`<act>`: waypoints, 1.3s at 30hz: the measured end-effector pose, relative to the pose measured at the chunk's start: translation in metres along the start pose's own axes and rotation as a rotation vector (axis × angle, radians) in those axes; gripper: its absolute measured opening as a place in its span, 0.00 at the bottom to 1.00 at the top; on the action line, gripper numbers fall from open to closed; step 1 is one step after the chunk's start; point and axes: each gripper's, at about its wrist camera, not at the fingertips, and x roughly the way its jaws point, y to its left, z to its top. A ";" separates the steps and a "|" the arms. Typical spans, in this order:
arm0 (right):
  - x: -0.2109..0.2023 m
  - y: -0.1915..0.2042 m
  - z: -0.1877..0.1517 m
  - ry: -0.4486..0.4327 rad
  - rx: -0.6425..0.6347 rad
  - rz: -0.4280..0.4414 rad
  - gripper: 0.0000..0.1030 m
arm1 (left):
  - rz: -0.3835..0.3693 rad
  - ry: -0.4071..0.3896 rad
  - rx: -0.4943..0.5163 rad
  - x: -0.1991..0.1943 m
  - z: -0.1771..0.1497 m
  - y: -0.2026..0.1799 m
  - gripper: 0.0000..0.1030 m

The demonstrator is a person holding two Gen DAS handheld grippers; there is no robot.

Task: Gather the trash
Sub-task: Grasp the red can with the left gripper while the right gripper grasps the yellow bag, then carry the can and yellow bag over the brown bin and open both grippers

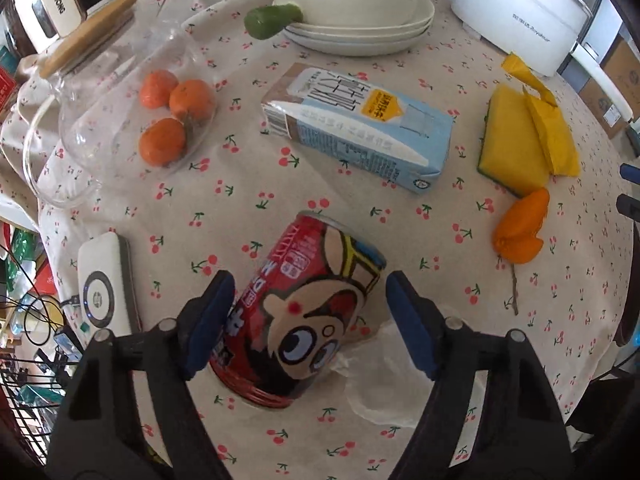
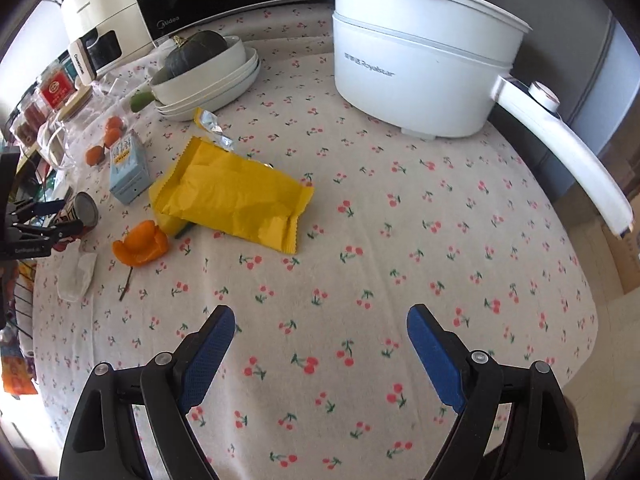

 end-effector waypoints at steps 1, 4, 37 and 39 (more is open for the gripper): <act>0.005 0.005 0.006 -0.005 -0.030 0.015 0.87 | -0.024 0.006 -0.030 0.002 -0.004 0.002 0.66; 0.021 0.023 0.023 -0.021 -0.151 0.049 0.87 | -0.099 0.002 -0.142 0.004 -0.018 0.010 0.56; -0.056 -0.004 -0.035 -0.017 -0.147 0.105 0.50 | -0.168 -0.227 -0.407 -0.096 -0.101 -0.040 0.52; -0.069 -0.015 -0.049 0.003 -0.098 0.087 0.50 | -0.185 -0.250 -0.384 -0.105 -0.099 -0.051 0.53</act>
